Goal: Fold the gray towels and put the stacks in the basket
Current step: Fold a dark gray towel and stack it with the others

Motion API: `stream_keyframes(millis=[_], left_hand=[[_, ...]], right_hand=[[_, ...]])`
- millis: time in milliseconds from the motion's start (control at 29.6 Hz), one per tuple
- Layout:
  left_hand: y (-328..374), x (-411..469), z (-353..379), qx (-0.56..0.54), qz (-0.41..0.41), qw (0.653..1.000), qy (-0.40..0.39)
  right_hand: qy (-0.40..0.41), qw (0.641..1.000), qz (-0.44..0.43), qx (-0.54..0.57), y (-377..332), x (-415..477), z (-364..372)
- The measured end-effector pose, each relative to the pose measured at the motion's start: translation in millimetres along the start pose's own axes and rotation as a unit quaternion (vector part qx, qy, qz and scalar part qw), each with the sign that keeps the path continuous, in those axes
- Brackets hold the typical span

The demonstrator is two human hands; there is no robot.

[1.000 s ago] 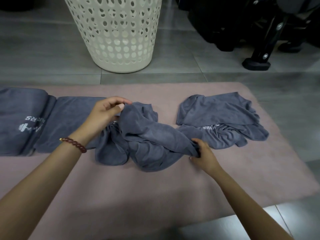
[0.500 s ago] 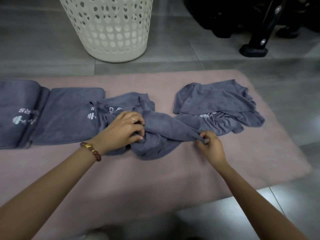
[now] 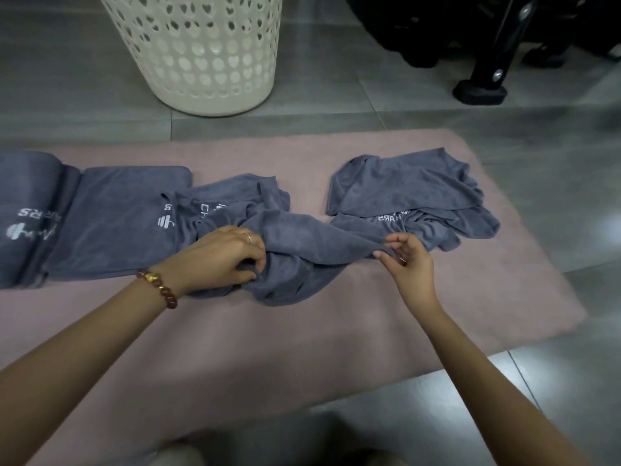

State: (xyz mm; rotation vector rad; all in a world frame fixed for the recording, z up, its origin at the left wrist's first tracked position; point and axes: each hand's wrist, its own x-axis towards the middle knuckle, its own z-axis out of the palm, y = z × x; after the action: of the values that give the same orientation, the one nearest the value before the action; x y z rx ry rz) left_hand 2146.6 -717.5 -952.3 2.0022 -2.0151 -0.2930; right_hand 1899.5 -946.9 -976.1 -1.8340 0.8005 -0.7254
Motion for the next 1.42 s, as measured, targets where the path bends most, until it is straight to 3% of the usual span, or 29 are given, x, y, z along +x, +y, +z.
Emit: stream_keyframes(millis=[68, 169, 237, 372, 507, 609, 812, 913, 1048, 1217, 1420], left_hand=[[4.5, 1.1, -6.3, -0.136, -0.048, 0.989, 0.035], [9.3, 4.9, -21.6, -0.326, -0.117, 0.924, 0.164], [10.2, 8.1, -34.6, -0.389, -0.151, 0.870, 0.262], [2.3, 23.2, -88.7, -0.433, -0.206, 0.773, 0.415], [-20.9, 48.6, -168.4, -0.383, -0.193, 0.760, 0.488], [-40.7, 71.0, -230.1, -0.307, -0.190, 0.750, 0.554], [-54.6, 115.2, -374.6, -0.183, -0.206, 0.735, 0.619], [-35.0, 134.7, -472.5, -0.154, -0.152, 0.721, 0.659], [16.1, 145.5, -594.7, -0.211, -0.089, 0.681, 0.695], [71.3, 147.5, -696.3, -0.275, -0.064, 0.636, 0.719], [108.3, 148.0, -747.4, -0.249, -0.050, 0.648, 0.718]], right_hand=[[-0.045, 0.996, -0.033, -0.062, -0.5, 6.5, -3.1], [-0.046, 0.976, -0.117, -0.178, -3.2, 17.1, -8.7], [-0.023, 0.980, -0.111, -0.163, -9.9, 22.0, -12.0], [0.025, 0.998, -0.050, -0.026, -55.1, 52.8, -17.7], [0.162, 0.970, -0.001, 0.179, -126.1, 134.6, -20.4], [0.242, 0.939, 0.003, 0.243, -193.4, 202.9, -29.8], [0.304, 0.937, -0.123, 0.118, -341.9, 303.1, -79.0], [0.331, 0.918, -0.159, 0.149, -430.0, 338.6, -112.0], [0.335, 0.893, -0.220, 0.206, -533.5, 361.5, -150.4], [0.275, 0.886, -0.261, 0.266, -626.6, 356.8, -185.5], [0.247, 0.873, -0.280, 0.314, -682.1, 363.0, -213.5]])
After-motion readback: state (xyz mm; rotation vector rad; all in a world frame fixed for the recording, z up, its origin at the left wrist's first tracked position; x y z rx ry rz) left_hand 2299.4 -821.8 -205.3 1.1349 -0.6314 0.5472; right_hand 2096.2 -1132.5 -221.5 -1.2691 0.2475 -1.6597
